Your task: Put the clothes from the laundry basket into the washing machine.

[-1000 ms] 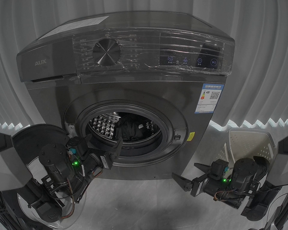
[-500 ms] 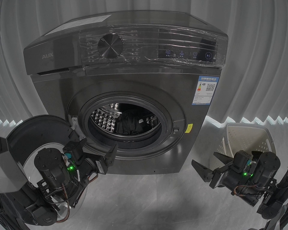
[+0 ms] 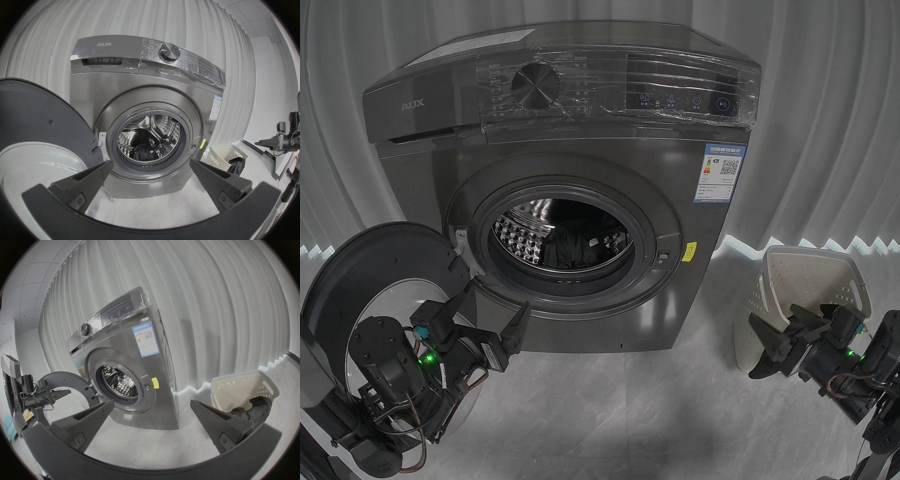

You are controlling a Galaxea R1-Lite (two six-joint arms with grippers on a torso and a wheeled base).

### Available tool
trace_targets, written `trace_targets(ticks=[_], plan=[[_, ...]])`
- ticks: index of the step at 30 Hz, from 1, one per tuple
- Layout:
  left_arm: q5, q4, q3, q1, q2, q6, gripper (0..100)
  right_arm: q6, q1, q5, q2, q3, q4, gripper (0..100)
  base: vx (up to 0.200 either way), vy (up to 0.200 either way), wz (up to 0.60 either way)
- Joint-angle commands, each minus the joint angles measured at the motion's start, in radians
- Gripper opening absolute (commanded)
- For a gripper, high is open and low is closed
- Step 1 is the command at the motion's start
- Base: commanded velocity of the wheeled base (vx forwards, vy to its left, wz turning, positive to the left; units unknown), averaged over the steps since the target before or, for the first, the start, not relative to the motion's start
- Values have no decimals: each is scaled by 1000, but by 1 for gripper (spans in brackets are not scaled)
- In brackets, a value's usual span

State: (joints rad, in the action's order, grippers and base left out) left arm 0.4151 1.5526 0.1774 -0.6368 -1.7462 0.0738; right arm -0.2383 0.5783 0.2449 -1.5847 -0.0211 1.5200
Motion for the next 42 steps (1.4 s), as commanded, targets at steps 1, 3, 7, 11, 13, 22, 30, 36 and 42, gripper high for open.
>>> trace_targets(ticks=[1,3,7,11,13,22,30,36,42], plan=[[4,0,-29,0,40,0,100,17,-80,-1,111,21,-18,100,-200,0,0],[4,1,-35,3,43,-2,100,42,-141,-12,157,21,-24,100,-200,0,0],[5,0,-39,2,74,-6,100,53,-198,-12,216,21,-64,100,-100,0,0],[4,0,-67,0,108,-34,100,45,-212,11,334,21,-179,100,0,0,0],[5,0,-84,2,116,-34,100,47,-212,8,419,21,-285,100,0,0,0],[5,-2,-154,12,189,-25,100,90,-316,8,954,21,-909,100,-133,0,0],[11,-3,-176,63,241,-22,100,269,-434,-78,1525,21,-1365,100,0,0,0],[48,-9,-177,72,278,-20,100,205,-436,-70,1508,18,-1472,100,-33,0,0],[68,-52,-177,108,350,-5,100,211,-446,-73,1502,13,-1482,100,-167,0,0]])
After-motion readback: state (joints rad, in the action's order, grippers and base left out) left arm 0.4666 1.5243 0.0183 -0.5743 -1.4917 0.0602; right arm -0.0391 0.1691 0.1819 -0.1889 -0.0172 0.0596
